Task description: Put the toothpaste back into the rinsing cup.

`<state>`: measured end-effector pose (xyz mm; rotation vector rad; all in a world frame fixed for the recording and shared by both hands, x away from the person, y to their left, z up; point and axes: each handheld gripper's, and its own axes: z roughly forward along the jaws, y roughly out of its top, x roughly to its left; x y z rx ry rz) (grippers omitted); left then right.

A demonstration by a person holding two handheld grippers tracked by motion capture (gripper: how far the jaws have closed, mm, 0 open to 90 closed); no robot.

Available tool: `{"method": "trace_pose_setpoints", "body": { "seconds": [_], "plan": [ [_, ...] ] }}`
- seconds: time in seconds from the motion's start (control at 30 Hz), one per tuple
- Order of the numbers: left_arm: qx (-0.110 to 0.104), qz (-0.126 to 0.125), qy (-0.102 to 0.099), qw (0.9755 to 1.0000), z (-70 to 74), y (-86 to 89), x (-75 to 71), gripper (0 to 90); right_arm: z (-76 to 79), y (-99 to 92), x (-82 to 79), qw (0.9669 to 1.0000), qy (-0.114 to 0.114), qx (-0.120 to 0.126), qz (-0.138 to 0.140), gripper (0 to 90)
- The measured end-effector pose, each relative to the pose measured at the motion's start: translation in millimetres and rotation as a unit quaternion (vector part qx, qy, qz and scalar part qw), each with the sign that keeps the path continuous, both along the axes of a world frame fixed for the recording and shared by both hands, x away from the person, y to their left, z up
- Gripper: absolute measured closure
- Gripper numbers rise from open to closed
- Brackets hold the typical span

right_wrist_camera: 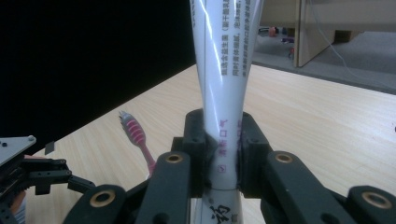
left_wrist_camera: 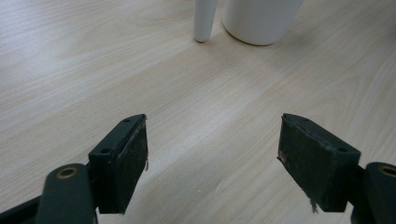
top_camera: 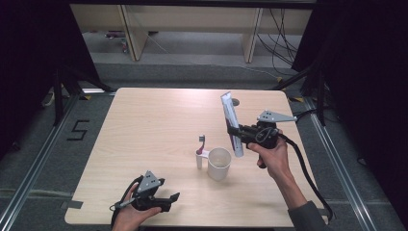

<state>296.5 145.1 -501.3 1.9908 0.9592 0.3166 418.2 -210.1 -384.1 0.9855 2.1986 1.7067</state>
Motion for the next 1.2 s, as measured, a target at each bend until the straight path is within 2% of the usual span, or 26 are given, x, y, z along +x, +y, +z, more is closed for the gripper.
{"method": "trace_pose_setpoints", "body": {
  "seconds": [0.07, 0.1, 0.17, 0.27, 0.3, 0.33, 0.37, 0.4, 0.43, 0.5, 0.53, 0.57, 0.63, 0.67, 0.73, 0.87, 0.9, 0.97, 1.0, 1.07, 1.13, 1.17, 1.2],
  "plan": [
    [-0.001, -0.001, 0.000, 1.0000, -0.3, 0.1, 0.6, 23.7, -1.0, 3.9, -1.2, 1.0000, 0.008, -0.001, 0.003, 77.3],
    [-0.001, -0.002, 0.000, 1.0000, -0.3, 0.2, 0.9, 23.7, -2.5, 5.5, -0.6, 1.0000, -0.002, 0.000, 0.006, 77.3],
    [0.000, 0.000, 0.001, 1.0000, 0.3, 0.1, 0.0, 23.7, -5.3, 9.9, -1.4, 0.9999, 0.002, 0.006, 0.010, 77.3],
    [-0.001, -0.003, 0.000, 1.0000, -0.2, 0.2, 0.9, 23.7, -8.2, 13.9, -2.5, 0.9999, -0.003, 0.003, 0.011, 77.3],
    [0.000, -0.002, 0.000, 1.0000, -0.1, 0.1, 0.6, 23.7, -9.1, 15.1, -2.9, 0.9999, 0.002, 0.002, 0.014, 77.3],
    [0.001, -0.001, 0.001, 1.0000, 0.3, 0.0, 0.1, 23.7, -11.2, 16.4, -1.7, 0.9998, -0.006, 0.001, 0.018, 77.3],
    [0.001, -0.001, 0.001, 1.0000, 0.2, 0.1, 0.0, 23.7, -12.4, 18.3, -3.1, 0.9999, 0.000, 0.003, 0.014, 77.3],
    [0.005, -0.003, 0.000, 1.0000, 0.4, 0.5, 0.4, 23.7, -13.6, 19.5, -3.0, 0.9998, -0.009, -0.004, 0.015, 77.4],
    [-0.001, -0.004, 0.000, 1.0000, -0.2, 0.0, 0.7, 23.7, -14.4, 21.3, -4.0, 0.9998, 0.000, 0.004, 0.019, 77.3],
    [-0.003, -0.002, 0.002, 1.0000, 0.0, -0.5, 0.4, 23.7, -17.2, 24.2, -3.7, 0.9998, 0.001, 0.005, 0.019, 77.3],
    [0.011, -0.005, 0.001, 0.9999, 0.6, 1.1, 0.4, 23.7, -19.2, 25.7, -3.0, 0.9998, 0.006, 0.006, 0.018, 77.3],
    [0.006, -0.007, 0.002, 1.0000, 0.5, 0.9, 0.4, 23.7, -21.1, 26.6, -2.2, 0.9999, -0.002, 0.003, 0.017, 77.3],
    [0.003, -0.004, 0.001, 1.0000, 0.0, 0.4, 1.1, 23.7, -23.4, 28.8, -3.2, 0.9998, 0.008, 0.005, 0.019, 77.3],
    [-0.001, -0.005, 0.001, 1.0000, 0.0, 0.2, 0.8, 23.7, -25.9, 30.7, -2.5, 0.9997, 0.006, 0.007, 0.024, 77.3],
    [0.009, -0.004, 0.000, 0.9999, 0.3, 1.0, 0.2, 23.7, -29.9, 33.4, -2.6, 0.9996, 0.007, 0.003, 0.026, 77.3],
    [0.008, -0.010, 0.002, 0.9999, 1.1, 1.4, 0.4, 23.7, -38.8, 35.6, -2.0, 0.9995, 0.012, -0.001, 0.028, 77.2],
    [0.008, -0.011, 0.002, 0.9999, 0.9, 1.4, 0.1, 23.7, -40.0, 36.3, -3.8, 0.9995, 0.023, 0.002, 0.022, 77.2],
    [0.009, -0.008, 0.001, 0.9999, 0.7, 1.0, 0.6, 23.7, -44.0, 37.2, -2.7, 0.9995, 0.005, -0.008, 0.031, 77.2],
    [0.011, -0.007, 0.001, 0.9999, 0.7, 1.2, 1.2, 23.7, -44.8, 38.1, -4.3, 0.9995, 0.014, -0.005, 0.028, 77.2],
    [-0.002, -0.004, 0.002, 1.0000, 0.2, -0.7, -0.4, 23.7, -47.9, 39.4, -3.7, 0.9995, 0.003, -0.013, 0.029, 77.2],
    [0.006, -0.009, 0.000, 0.9999, 0.9, 0.7, 0.2, 23.7, -50.3, 41.1, -4.3, 0.9991, 0.009, -0.017, 0.037, 77.2],
    [0.009, -0.007, 0.002, 0.9999, 1.5, 1.0, 0.4, 23.7, -51.5, 42.4, -6.0, 0.9990, 0.020, -0.017, 0.035, 77.1],
    [0.006, -0.007, 0.001, 1.0000, 1.1, 1.1, 0.5, 23.7, -53.8, 42.1, -3.6, 0.9988, 0.014, -0.024, 0.041, 77.1]
  ]
}}
